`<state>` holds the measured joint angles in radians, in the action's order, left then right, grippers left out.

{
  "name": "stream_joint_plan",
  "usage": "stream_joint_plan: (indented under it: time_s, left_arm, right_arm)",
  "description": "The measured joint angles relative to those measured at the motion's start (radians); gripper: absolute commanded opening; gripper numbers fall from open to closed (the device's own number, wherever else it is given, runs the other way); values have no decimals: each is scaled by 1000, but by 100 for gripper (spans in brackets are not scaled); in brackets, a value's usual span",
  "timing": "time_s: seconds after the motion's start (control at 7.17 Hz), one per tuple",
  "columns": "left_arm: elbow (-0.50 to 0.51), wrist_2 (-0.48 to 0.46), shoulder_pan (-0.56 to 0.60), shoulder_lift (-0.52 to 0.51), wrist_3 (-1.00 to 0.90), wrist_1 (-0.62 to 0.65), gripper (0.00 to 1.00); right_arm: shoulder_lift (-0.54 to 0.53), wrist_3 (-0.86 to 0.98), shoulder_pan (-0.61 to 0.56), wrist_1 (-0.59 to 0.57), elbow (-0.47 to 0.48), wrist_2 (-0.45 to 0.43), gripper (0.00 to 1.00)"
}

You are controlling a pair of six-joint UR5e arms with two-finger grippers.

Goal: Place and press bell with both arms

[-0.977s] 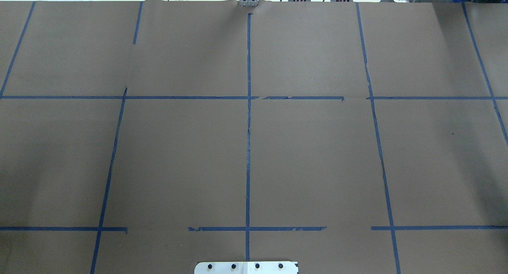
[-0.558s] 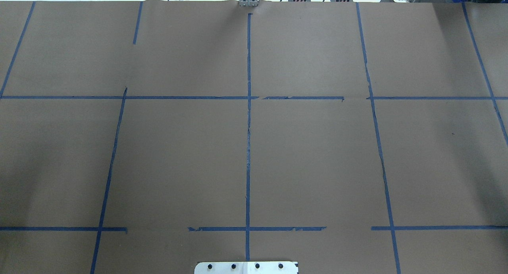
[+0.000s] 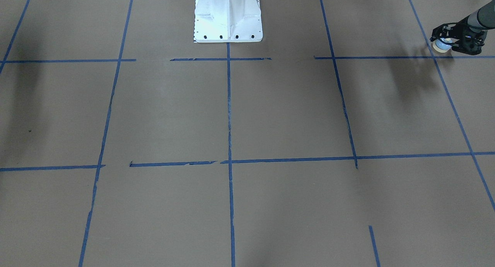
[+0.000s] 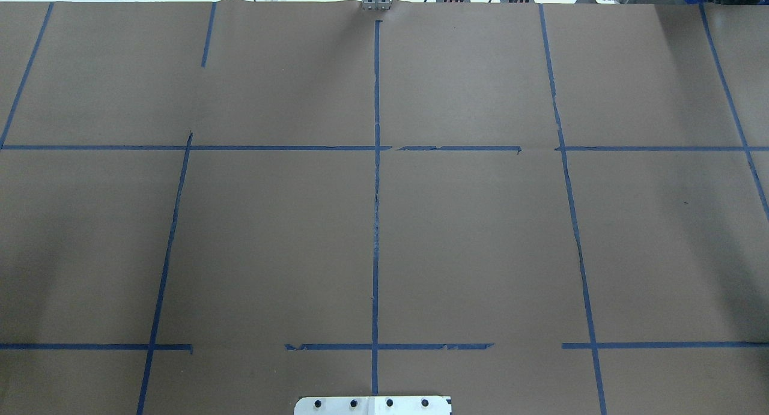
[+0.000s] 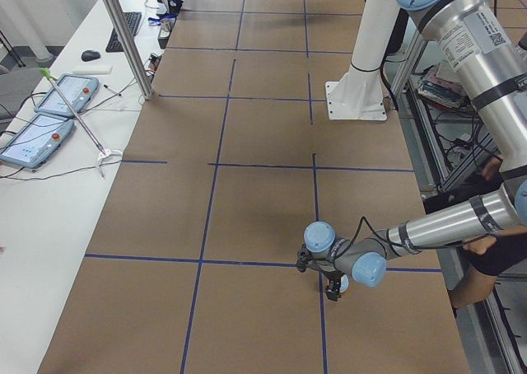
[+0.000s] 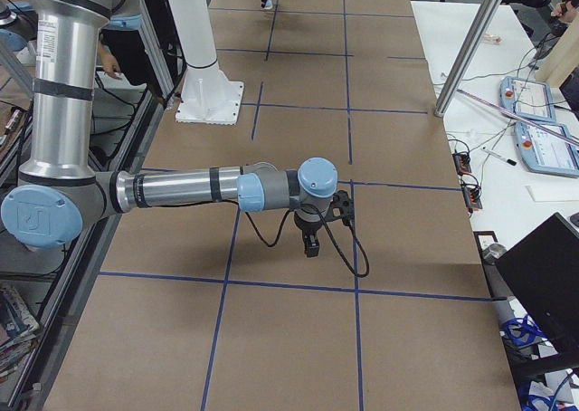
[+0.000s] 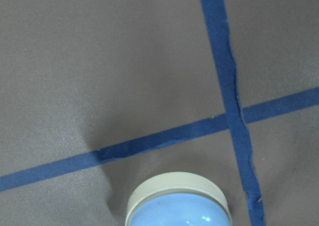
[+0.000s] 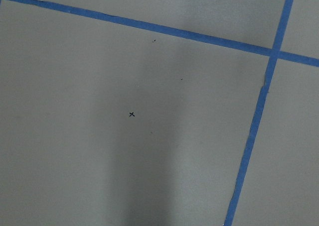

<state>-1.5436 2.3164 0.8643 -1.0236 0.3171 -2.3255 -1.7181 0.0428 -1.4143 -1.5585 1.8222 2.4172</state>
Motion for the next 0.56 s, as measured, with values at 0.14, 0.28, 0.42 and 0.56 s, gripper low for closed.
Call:
stream_joint_plan:
  time_s: [0.14,0.28,0.42,0.56]
  left_arm:
    - [0,0,0,1,0,-10,8]
    - [-1,2,0,1,1,-35,7]
    - [-16,21,5,1,4,-76,7]
    - [-68,70,17,-2,38,-109,7]
  right_arm:
    - [0,0,0,0,0,2,100]
    - [0,1,0,0,1,3,100]
    - [0,1,0,0,2,3,100]
    - [1,1,0,1,2,3,100]
